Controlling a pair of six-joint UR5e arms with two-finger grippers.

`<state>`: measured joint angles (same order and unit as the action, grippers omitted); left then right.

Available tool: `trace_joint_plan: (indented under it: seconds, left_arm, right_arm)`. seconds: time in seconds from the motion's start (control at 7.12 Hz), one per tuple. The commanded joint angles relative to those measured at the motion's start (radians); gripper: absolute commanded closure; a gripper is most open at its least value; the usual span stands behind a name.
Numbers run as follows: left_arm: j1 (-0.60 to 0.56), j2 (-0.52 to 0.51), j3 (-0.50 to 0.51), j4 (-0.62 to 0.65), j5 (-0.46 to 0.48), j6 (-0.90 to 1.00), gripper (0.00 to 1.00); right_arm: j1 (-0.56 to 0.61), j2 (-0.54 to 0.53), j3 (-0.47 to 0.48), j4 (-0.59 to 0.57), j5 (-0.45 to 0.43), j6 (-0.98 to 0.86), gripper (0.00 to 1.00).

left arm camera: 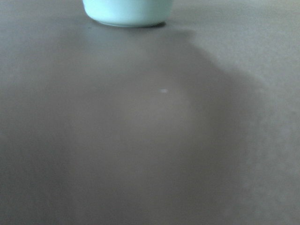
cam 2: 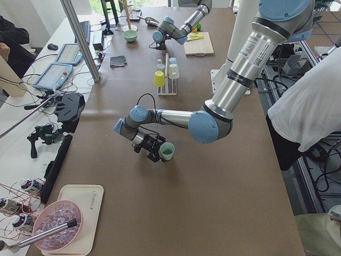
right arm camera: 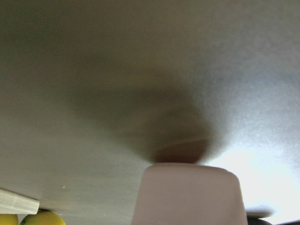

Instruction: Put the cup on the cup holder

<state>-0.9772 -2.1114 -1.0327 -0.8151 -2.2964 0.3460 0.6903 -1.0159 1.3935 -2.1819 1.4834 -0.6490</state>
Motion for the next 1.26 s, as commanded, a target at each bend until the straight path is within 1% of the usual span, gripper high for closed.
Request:
trace_joint_plan:
  seconds: [0.0,0.14,0.28,0.42,0.56,0.84,1.12]
  left_arm:
    - [0.000,-0.001,0.000,0.008,-0.002,0.011,0.05]
    - [0.000,-0.001,-0.003,0.008,-0.002,0.011,0.30]
    - [0.000,-0.002,-0.006,0.011,-0.002,0.008,0.70]
    - [0.000,-0.002,-0.019,0.046,-0.002,0.007,0.96]
    - [-0.003,-0.002,-0.032,0.071,0.002,0.011,1.00]
    - [-0.005,-0.002,-0.098,0.172,0.030,0.013,1.00]
    - [-0.014,0.001,-0.165,0.229,0.034,0.015,1.00]
  right_arm:
    - [0.008,-0.013,0.001,0.014,0.000,0.000,0.01]
    - [0.008,-0.023,0.005,0.022,0.000,-0.001,0.01]
    - [0.009,-0.024,0.005,0.024,0.000,-0.001,0.01]
    - [0.012,-0.026,0.005,0.034,0.000,-0.003,0.01]
    - [0.012,-0.035,0.007,0.036,0.000,-0.001,0.01]
    - [0.015,-0.044,0.007,0.054,0.000,-0.001,0.01]
    - [0.015,-0.044,0.007,0.056,0.002,-0.001,0.01]
